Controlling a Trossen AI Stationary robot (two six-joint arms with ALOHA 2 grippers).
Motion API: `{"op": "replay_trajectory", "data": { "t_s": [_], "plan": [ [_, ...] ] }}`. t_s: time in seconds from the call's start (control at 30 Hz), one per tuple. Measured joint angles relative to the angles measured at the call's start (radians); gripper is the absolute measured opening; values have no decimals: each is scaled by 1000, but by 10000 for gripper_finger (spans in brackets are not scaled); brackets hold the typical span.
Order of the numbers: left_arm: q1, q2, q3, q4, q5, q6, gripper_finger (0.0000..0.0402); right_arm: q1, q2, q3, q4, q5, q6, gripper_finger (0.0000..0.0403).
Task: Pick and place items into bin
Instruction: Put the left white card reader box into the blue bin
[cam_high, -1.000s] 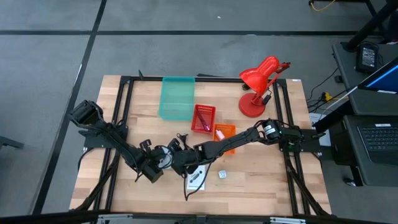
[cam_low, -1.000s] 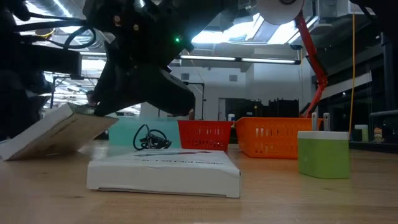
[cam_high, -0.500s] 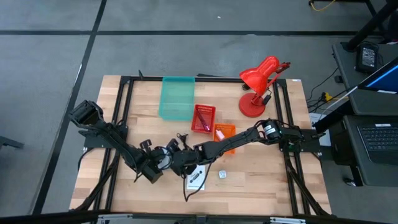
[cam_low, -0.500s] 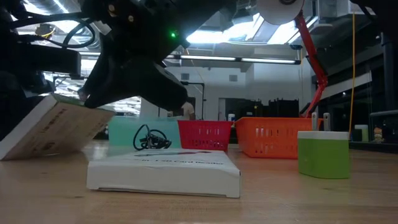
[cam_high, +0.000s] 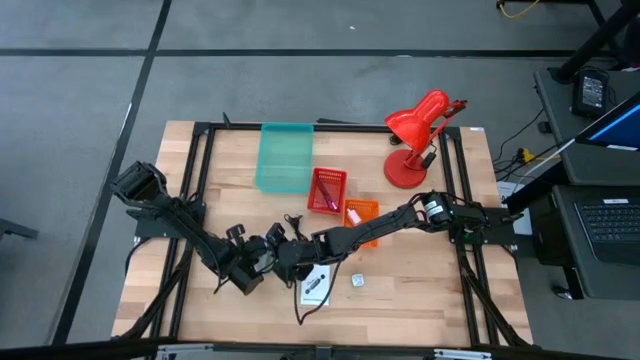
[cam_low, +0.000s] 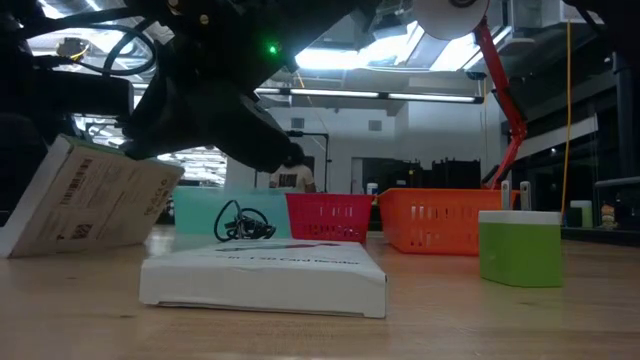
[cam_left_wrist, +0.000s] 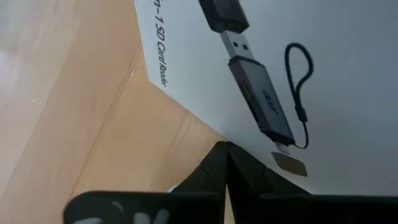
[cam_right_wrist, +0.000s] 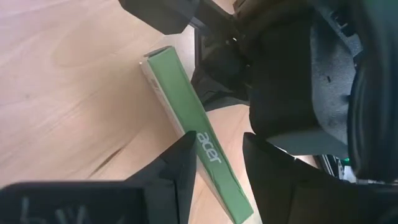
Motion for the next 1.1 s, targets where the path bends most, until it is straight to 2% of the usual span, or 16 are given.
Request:
{"op": "replay_trajectory", "data": {
  "t_s": [0.53,1.1],
  "plan": [
    [0,-2,1,0,-7,8,2,-25,2,-2,41,-5,2,131],
    [-9,-2,3,5,-64,55,2,-40,4,-3,96,-37,11,131]
  ]
}}
